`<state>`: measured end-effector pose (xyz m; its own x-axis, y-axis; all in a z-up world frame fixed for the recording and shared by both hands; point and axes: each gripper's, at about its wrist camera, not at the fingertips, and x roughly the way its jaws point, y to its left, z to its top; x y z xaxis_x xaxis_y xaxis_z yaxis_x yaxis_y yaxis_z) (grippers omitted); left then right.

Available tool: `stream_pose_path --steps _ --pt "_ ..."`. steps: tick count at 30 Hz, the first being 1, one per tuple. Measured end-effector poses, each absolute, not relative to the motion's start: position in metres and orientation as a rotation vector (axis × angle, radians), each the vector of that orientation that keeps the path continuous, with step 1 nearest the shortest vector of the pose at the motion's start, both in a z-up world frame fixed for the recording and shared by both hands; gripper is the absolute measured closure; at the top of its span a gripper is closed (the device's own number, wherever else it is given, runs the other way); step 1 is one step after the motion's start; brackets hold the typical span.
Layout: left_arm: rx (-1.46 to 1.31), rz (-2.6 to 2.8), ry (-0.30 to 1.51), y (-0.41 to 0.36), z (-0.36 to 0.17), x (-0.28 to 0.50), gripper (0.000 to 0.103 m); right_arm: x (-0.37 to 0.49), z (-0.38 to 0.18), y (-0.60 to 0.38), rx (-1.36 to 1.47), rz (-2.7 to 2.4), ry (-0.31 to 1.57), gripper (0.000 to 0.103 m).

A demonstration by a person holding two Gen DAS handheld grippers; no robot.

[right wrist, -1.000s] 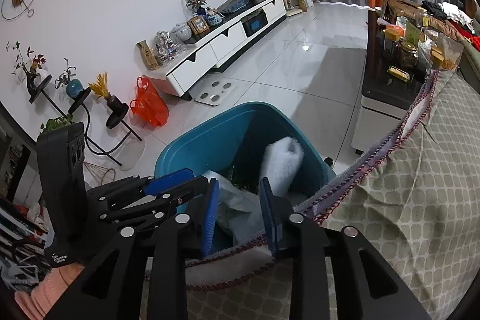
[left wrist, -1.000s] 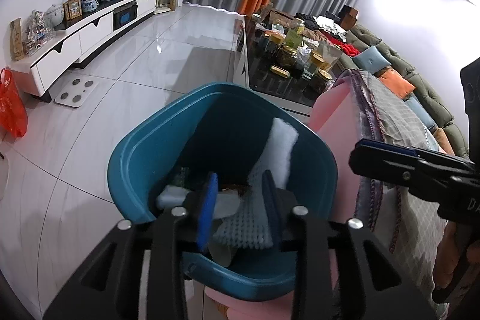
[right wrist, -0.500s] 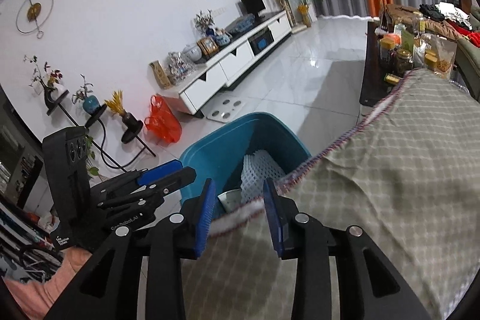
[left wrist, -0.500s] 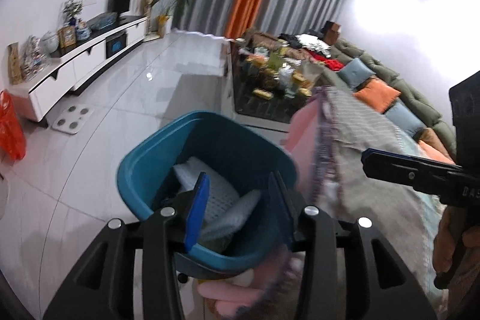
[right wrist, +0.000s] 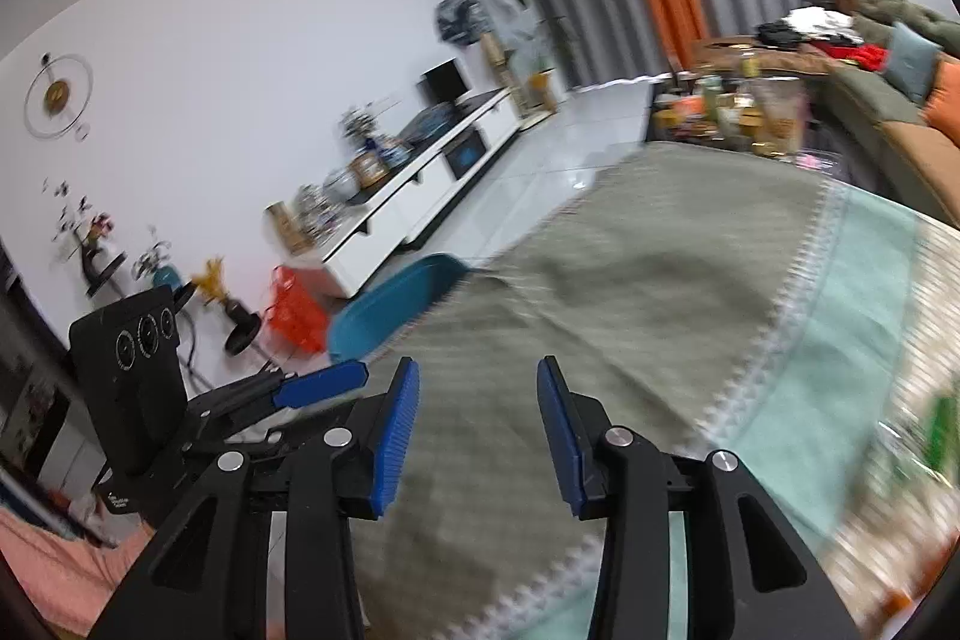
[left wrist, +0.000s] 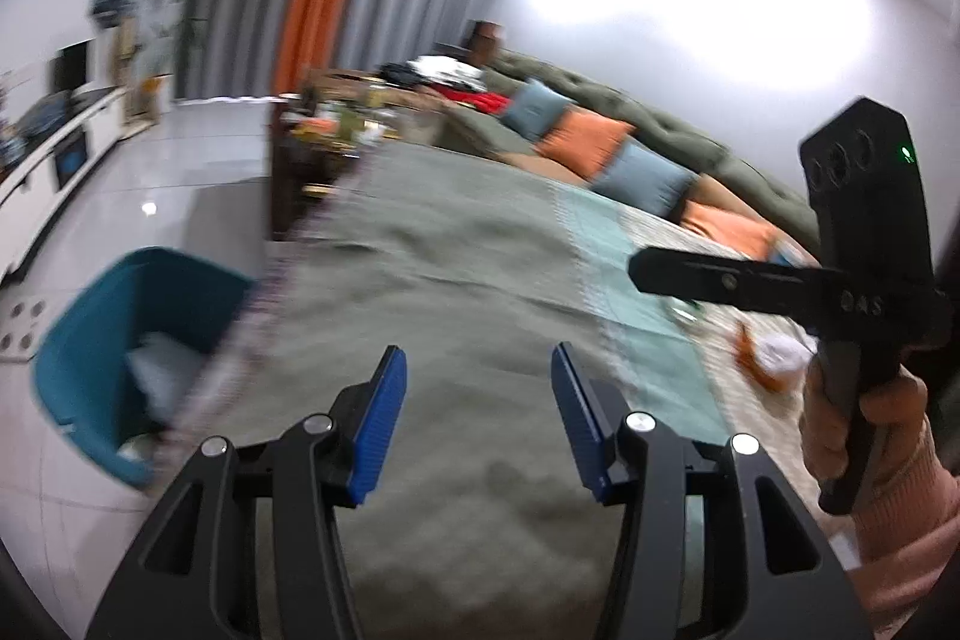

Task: Collect trash
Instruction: 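Bring both tools back over the table toward the orange peels, then grasp the orange peel with the left tool while the right tool grasps the white plastic bag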

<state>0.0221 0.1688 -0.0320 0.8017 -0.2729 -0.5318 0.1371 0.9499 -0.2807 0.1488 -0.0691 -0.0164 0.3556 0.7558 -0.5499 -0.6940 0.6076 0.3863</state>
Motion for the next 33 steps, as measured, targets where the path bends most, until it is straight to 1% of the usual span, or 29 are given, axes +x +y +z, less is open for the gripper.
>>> stream_pose_path --steps 4,7,9,10,11,15,17,22,24,25,26,27,28,29,31,33 --pt "-0.196 -0.34 0.626 0.121 -0.035 0.032 0.052 0.144 -0.015 -0.113 0.118 0.842 0.742 0.061" --pt "-0.161 -0.413 0.639 0.088 -0.037 0.038 0.052 0.143 -0.013 -0.149 0.138 0.762 0.721 0.057" --pt "-0.139 -0.457 0.647 0.068 -0.038 0.041 0.052 0.143 -0.012 -0.169 0.142 0.704 0.707 0.053" --pt "-0.131 -0.471 0.649 0.06 -0.039 0.043 0.052 0.143 -0.012 -0.181 0.141 0.665 0.702 0.049" --pt "-0.126 -0.484 0.651 0.054 -0.039 0.043 0.052 0.146 -0.015 -0.196 0.138 0.634 0.701 0.046" --pt "-0.115 -0.526 0.664 0.028 -0.042 0.049 0.052 0.148 -0.027 -0.229 0.134 0.519 0.723 0.041" --pt "-0.115 -0.536 0.674 0.027 -0.044 0.05 0.052 0.147 -0.038 -0.245 0.146 0.486 0.748 0.039" --pt "-0.099 -0.556 0.699 0.011 -0.046 0.056 0.052 0.15 -0.062 -0.26 0.148 0.46 0.808 0.039" --pt "-0.093 -0.561 0.705 0.005 -0.046 0.058 0.052 0.151 -0.067 -0.263 0.156 0.464 0.813 0.043" --pt "-0.089 -0.564 0.709 0.002 -0.047 0.059 0.052 0.15 -0.068 -0.265 0.159 0.464 0.814 0.049" --pt "-0.086 -0.565 0.712 0.0 -0.046 0.061 0.052 0.15 -0.07 -0.268 0.167 0.468 0.814 0.058" --pt "-0.084 -0.567 0.714 -0.002 -0.046 0.061 0.052 0.15 -0.071 -0.271 0.171 0.472 0.815 0.063" --pt "-0.08 -0.571 0.717 -0.005 -0.046 0.062 0.052 0.15 -0.071 -0.273 0.172 0.472 0.814 0.071" --pt "-0.076 -0.572 0.719 -0.007 -0.047 0.063 0.052 0.148 -0.07 -0.276 0.174 0.472 0.81 0.076" --pt "-0.07 -0.581 0.726 -0.013 -0.048 0.065 0.052 0.146 -0.068 -0.282 0.193 0.478 0.801 0.083" --pt "-0.064 -0.594 0.735 -0.018 -0.05 0.066 0.052 0.143 -0.064 -0.29 0.22 0.483 0.785 0.083"
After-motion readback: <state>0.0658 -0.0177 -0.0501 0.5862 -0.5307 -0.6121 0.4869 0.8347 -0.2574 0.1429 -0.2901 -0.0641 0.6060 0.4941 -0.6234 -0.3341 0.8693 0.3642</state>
